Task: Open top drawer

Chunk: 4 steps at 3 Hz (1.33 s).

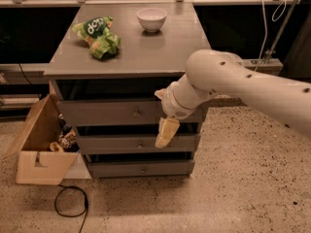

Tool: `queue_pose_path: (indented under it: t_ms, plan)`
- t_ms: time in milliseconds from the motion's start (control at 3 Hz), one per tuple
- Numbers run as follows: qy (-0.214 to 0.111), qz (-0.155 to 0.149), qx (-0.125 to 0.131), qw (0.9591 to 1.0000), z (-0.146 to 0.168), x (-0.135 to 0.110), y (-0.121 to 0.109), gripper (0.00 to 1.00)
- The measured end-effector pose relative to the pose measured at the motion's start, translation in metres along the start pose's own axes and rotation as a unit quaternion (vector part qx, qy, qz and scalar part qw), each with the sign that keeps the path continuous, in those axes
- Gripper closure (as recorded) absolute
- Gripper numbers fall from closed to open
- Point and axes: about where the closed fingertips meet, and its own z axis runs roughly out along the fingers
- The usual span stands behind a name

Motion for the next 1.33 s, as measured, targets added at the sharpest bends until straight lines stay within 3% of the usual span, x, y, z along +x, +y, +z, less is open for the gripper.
queue_pose_path:
  t_ms: [333, 667, 1000, 1333]
  plan:
    - [0.010, -0.015, 0.023, 0.9996, 0.038, 0.002, -0.033, 0.00]
    - [0.010, -0.015, 0.023, 0.9996, 0.038, 0.002, -0.033, 0.00]
    - [0.038, -0.015, 0.026, 0.9988, 0.043, 0.011, -0.038, 0.00]
    - [0.089, -0.016, 0.043, 0.9950, 0.053, 0.038, -0.061, 0.00]
